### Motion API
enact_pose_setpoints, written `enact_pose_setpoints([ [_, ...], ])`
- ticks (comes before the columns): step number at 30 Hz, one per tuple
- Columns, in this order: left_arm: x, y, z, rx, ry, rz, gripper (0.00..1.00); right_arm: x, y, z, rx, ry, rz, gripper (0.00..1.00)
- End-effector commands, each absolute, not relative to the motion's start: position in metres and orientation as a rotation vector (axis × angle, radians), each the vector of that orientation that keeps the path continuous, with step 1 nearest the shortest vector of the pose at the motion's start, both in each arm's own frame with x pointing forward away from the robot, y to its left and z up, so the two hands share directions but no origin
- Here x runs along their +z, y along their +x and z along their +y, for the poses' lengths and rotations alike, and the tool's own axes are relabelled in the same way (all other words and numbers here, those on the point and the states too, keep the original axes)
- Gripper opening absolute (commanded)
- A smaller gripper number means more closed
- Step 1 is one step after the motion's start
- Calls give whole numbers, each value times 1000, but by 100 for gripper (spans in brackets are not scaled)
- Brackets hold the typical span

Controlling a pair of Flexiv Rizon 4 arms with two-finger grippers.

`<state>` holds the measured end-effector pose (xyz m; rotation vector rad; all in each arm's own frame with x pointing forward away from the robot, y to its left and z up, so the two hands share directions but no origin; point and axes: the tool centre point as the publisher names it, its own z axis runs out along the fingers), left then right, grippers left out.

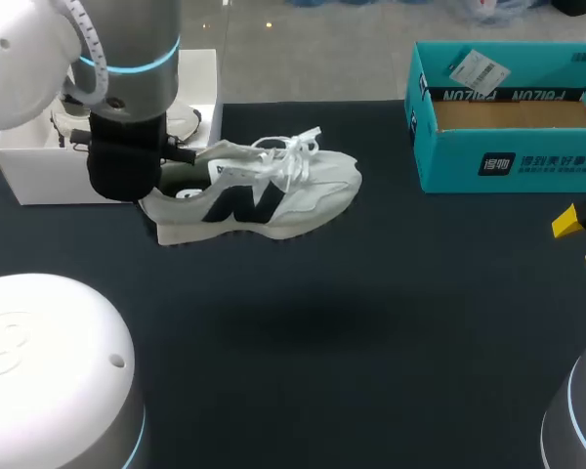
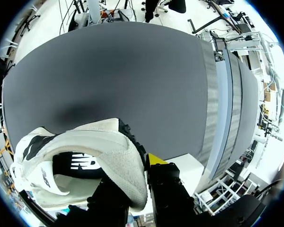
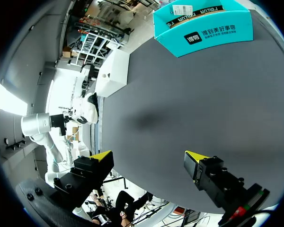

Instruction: Take the shoe out of the shoebox, open the shoe tongue, remove and reinsert the insole, then place the shoe into the shoebox

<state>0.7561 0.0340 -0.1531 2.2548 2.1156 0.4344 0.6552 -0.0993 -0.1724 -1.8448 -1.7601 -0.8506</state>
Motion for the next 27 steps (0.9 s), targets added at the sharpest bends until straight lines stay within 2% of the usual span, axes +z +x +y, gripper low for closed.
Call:
enact_pose_setpoints([
  [1,-155,739,30,468,2228,2069,0,-173,654,-99,-853,-1847,-1760,100],
  [14,-192,724,-21,423,2230,2064,0,-173,654,-99,-853,-1847,-1760,100],
  [27,-211,727,-32,386,2238,2080,0,-173,654,-99,-853,-1847,-1760,100],
])
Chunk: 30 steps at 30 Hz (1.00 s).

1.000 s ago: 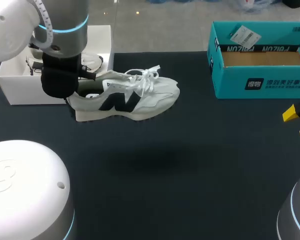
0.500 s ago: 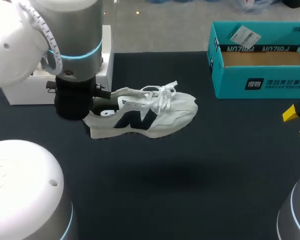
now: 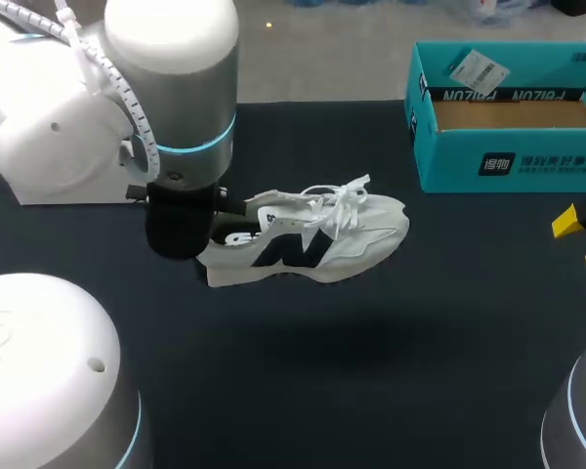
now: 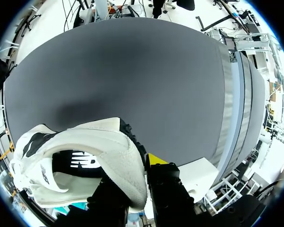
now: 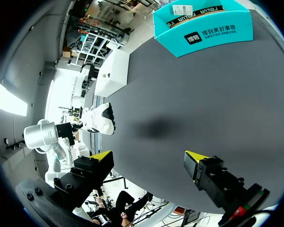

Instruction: Take the shoe out of the shoebox, open the shoe tongue, remove and reinsert the insole, then place the shoe into the shoebox

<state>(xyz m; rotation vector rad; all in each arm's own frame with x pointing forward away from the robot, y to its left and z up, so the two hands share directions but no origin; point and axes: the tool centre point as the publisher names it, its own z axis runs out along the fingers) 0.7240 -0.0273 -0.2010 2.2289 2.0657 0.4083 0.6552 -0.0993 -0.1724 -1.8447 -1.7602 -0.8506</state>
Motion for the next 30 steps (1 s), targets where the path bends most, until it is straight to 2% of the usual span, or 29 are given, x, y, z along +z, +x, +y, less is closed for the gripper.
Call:
enact_pose_setpoints([
  [1,-214,727,-33,371,2240,2085,0,-173,654,-99,-853,-1847,-1760,100],
  [19,-316,722,-67,387,2365,2051,0,-173,654,-99,-853,-1847,-1760,100],
  [30,-368,721,-63,367,2403,2086,0,-173,654,-99,-853,-1847,-1760,100],
])
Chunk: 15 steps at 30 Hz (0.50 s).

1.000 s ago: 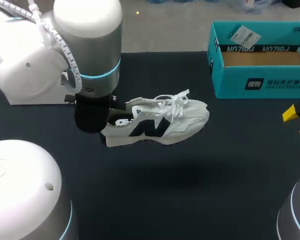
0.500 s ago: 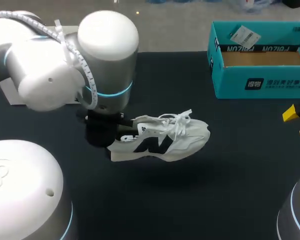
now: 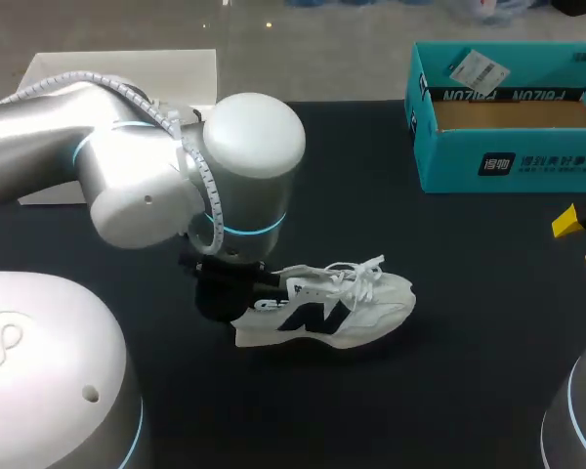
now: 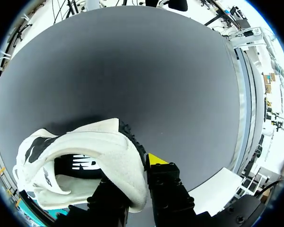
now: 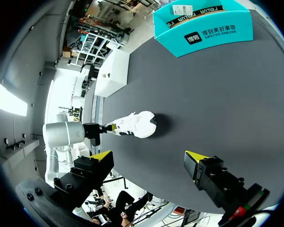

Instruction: Take the shoe out of the shoebox, open the shoe tongue, remove and reinsert the insole, then place the shoe into the shoebox

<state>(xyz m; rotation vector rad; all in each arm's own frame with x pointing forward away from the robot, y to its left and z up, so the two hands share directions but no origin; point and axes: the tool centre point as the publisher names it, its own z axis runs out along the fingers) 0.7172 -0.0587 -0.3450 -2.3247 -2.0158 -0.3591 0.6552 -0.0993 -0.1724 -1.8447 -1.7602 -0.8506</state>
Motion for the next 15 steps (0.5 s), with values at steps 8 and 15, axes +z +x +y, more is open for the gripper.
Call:
enact_pose_setpoints([
  [8,-395,721,-58,-283,-2361,-1915,0,-173,654,-99,-853,-1847,-1760,100],
  [15,-408,723,-59,-297,-2329,-1890,0,-173,654,-99,-853,-1847,-1760,100],
])
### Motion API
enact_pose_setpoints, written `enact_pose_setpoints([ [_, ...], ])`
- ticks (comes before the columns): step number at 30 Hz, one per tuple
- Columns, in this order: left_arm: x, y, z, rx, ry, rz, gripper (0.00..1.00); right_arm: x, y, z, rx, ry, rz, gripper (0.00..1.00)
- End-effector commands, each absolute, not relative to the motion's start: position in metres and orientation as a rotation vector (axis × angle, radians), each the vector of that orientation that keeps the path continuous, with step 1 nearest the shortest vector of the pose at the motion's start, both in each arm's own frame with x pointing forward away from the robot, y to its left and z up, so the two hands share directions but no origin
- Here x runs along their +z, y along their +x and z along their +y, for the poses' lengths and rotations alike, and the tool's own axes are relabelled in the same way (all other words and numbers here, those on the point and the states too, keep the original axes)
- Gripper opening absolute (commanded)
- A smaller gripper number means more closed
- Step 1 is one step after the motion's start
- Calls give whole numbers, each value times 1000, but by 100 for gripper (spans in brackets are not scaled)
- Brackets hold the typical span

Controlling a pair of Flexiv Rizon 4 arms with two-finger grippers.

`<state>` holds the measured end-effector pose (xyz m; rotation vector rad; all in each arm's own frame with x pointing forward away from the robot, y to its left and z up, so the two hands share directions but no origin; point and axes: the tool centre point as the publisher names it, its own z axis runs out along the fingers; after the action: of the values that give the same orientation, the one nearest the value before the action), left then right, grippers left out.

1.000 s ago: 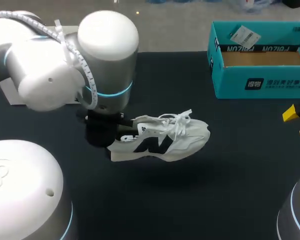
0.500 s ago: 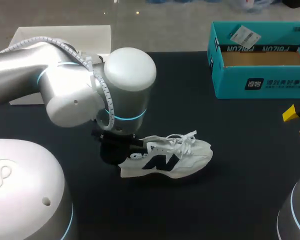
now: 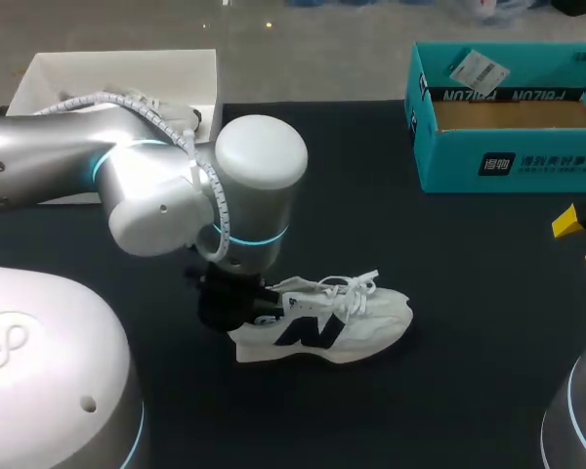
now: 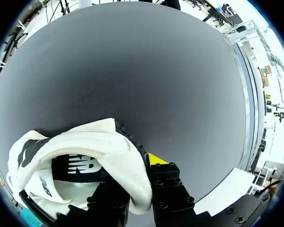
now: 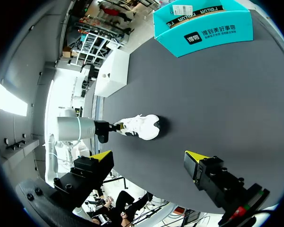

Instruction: Take the shoe out of the shoebox, open the shoe tongue, remove and reinsert the insole, then place the shoe into the shoebox

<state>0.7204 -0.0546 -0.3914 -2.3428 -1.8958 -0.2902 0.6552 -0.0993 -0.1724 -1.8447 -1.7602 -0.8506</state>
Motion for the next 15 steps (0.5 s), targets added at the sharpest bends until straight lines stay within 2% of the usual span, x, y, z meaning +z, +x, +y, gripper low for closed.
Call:
enact_pose_setpoints([
  [1,-409,722,-59,-290,-2333,-1882,0,-173,654,-99,-853,-1847,-1760,100],
  [5,-405,721,-60,-297,-2348,-1862,0,-173,654,-99,-853,-1847,-1760,100],
  [6,-401,720,-60,-296,-2357,-1861,36,-173,654,-99,-853,-1847,-1760,100],
  [7,-399,720,-60,-291,-2365,-1863,64,-173,654,-99,-853,-1847,-1760,100],
  [8,-393,720,-60,-291,-2376,-1879,100,-173,654,-99,-853,-1847,-1760,100],
  [15,-347,717,-59,-236,-2456,-2023,100,-173,654,-99,-853,-1847,-1760,100],
])
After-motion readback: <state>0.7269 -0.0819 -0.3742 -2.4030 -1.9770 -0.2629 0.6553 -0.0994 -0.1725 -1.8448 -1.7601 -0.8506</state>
